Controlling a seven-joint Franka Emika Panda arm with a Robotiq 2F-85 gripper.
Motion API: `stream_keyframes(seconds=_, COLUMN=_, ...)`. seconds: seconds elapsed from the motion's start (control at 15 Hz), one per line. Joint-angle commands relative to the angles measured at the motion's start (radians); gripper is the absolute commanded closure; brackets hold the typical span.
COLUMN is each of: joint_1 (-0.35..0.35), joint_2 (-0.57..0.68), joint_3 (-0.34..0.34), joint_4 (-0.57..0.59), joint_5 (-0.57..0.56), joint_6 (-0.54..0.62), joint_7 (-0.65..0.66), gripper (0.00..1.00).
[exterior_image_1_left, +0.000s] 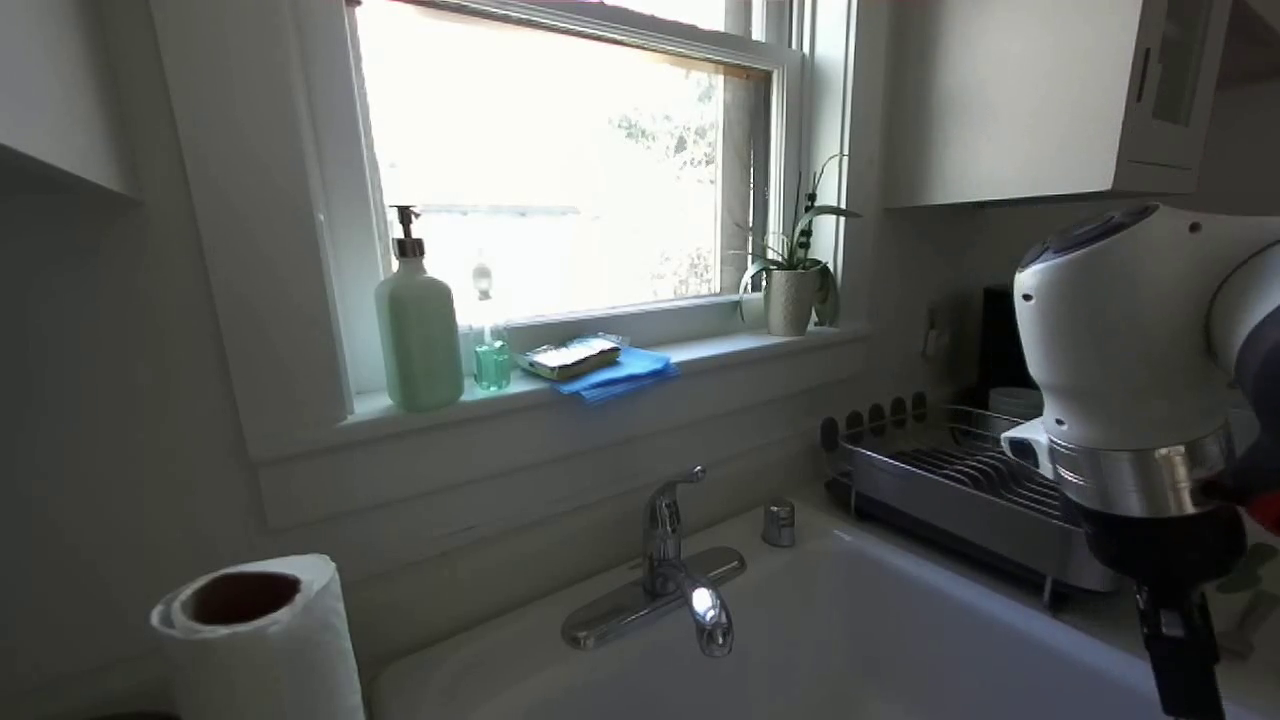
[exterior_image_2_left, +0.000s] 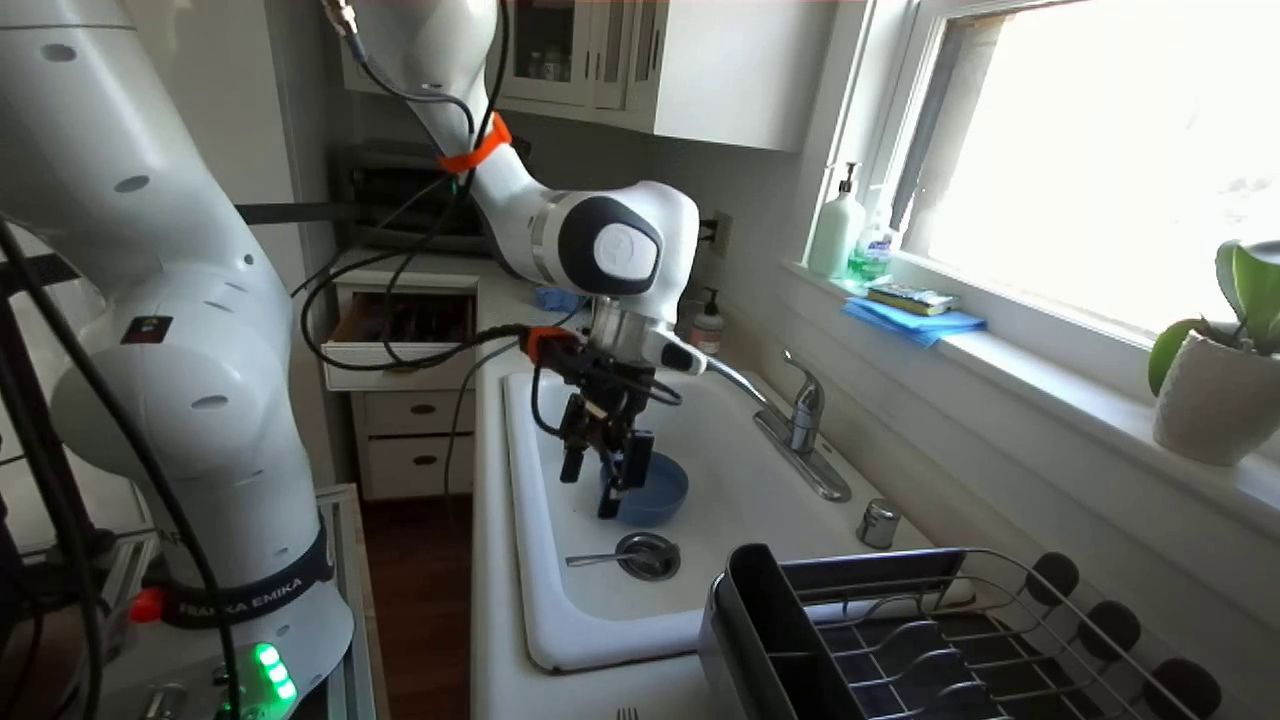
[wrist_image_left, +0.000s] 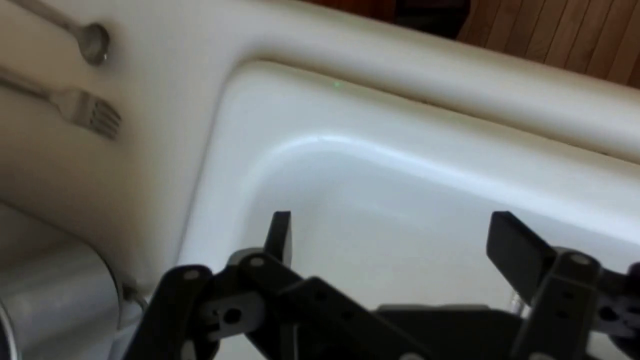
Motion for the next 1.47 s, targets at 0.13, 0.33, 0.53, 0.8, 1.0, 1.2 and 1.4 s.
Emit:
stream_keyframes(seconds=0.13, joint_1=-0.085, joint_2=0.046, joint_3=-0.098, joint_4=-0.035, joint_5=-0.027, joint_6=0.049, joint_7=-0.002, gripper=0.0)
stream_keyframes(seconds=0.33, joint_1=-0.078, joint_2=0.038, joint_3=-0.1, joint_4=-0.033, joint_5=-0.019, joint_6=0.03, joint_7=0.001, gripper=0.0)
stream_keyframes(seconds=0.53, joint_1=-0.078, joint_2=0.042, joint_3=-0.101, joint_4=-0.033, joint_5=-0.019, joint_6=0.031, joint_7=0.001, gripper=0.0)
stream_keyframes(seconds=0.8, joint_1=-0.119, joint_2=0.083, joint_3=-0.142, joint_4=-0.033, joint_5=-0.043, joint_6=0.007, joint_7=0.0, gripper=0.0)
stream_keyframes(seconds=1.0, joint_1=-0.161, joint_2=0.101, joint_3=-0.175, joint_4=-0.034, joint_5=-0.104, joint_6=0.012, joint_7=0.018, gripper=0.0)
stream_keyframes(seconds=1.2, joint_1=-0.199, joint_2=0.11, joint_3=-0.197, joint_4=-0.033, joint_5=-0.22, joint_6=0.03, joint_7=0.054, gripper=0.0)
stream_keyframes(seconds=1.4, joint_1=-0.224, joint_2=0.118, joint_3=-0.214, joint_4=-0.034, joint_5=-0.337, joint_6=0.067, joint_7=0.082, gripper=0.0)
